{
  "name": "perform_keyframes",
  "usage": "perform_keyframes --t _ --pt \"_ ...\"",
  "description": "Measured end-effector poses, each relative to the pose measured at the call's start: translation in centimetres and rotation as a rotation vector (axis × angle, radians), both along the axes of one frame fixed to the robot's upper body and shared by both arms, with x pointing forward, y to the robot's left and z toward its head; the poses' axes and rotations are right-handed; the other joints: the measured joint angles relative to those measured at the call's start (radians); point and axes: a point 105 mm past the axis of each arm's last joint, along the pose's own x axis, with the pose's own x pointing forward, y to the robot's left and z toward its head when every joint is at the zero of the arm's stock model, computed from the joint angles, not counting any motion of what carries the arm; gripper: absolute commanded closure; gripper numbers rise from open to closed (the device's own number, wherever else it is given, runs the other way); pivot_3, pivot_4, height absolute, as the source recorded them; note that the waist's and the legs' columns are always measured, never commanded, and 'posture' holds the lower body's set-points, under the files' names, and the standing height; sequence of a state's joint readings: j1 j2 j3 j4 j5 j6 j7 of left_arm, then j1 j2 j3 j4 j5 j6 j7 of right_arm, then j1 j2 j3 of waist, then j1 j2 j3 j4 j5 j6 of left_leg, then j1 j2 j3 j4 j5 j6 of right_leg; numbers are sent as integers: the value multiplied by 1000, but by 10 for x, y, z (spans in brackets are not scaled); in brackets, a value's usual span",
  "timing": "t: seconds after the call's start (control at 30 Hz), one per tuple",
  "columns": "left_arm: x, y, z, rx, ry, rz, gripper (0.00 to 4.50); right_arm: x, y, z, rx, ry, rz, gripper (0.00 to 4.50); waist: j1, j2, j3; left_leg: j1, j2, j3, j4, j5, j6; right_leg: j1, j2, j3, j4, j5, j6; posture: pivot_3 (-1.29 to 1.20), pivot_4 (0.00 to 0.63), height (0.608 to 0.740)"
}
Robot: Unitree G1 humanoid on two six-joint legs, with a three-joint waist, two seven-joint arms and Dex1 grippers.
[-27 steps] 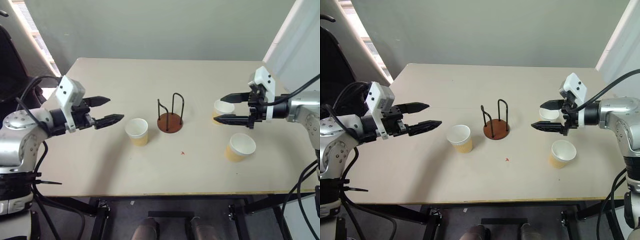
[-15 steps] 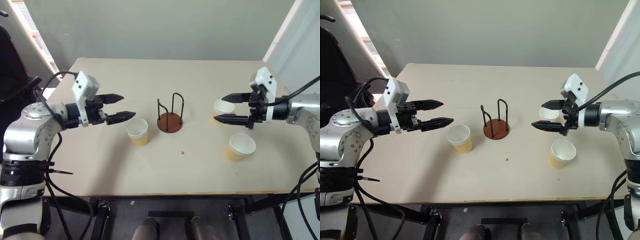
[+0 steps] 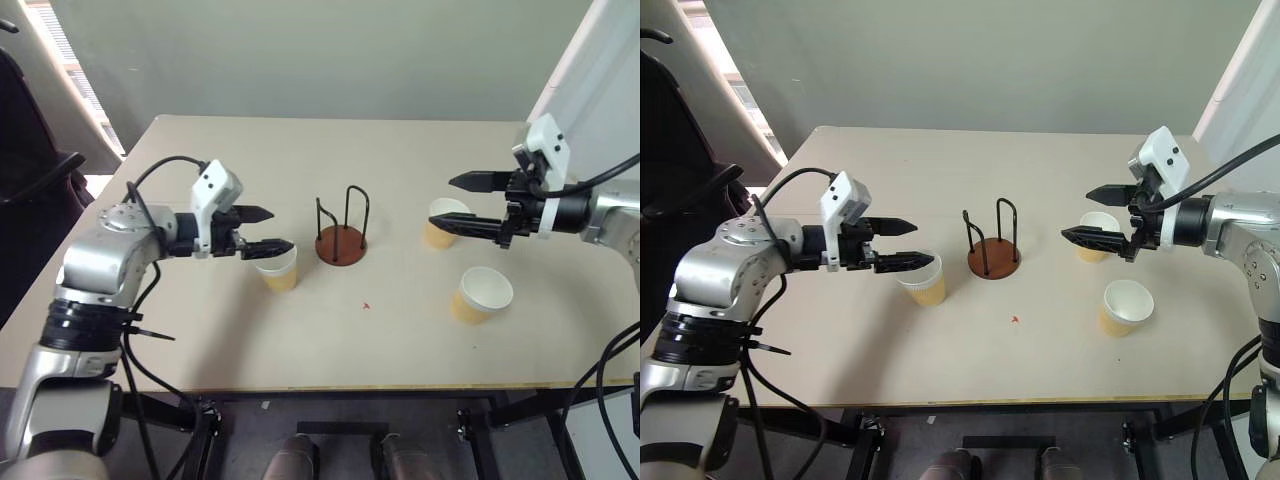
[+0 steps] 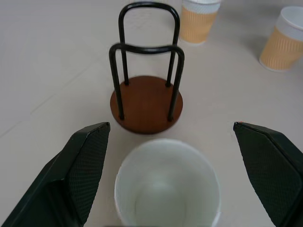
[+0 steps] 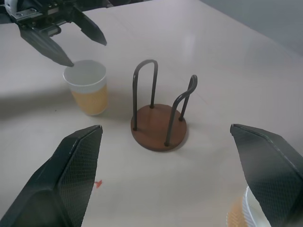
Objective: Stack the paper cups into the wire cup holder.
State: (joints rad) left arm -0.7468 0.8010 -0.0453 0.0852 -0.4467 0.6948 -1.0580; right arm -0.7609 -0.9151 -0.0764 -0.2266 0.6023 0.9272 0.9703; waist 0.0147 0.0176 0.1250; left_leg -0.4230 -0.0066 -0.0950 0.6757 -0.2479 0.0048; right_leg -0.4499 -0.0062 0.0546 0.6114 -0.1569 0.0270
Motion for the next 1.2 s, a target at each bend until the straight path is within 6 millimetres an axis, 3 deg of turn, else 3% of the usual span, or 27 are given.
perform_keyframes --t 0.17,0.37,1.2 --pt "5 -20 2 -23 -20 -31 0 -2 -1 3 0 -14 -4 9 0 0 0 0 0 0 0 0 0 0 0 0 0 2 4 0 150 740" --pt "7 -39 -11 -15 -3 -60 0 -3 -1 4 8 -17 -5 9 0 0 0 0 0 0 0 1 0 0 0 0 0 2 4 0 150 740" --pt "44 -78 -29 -49 -18 -14 0 -5 0 -1 -3 -13 -21 9 7 0 0 -1 0 2 5 1 2 2 0 1 -1 5 9 0 150 740"
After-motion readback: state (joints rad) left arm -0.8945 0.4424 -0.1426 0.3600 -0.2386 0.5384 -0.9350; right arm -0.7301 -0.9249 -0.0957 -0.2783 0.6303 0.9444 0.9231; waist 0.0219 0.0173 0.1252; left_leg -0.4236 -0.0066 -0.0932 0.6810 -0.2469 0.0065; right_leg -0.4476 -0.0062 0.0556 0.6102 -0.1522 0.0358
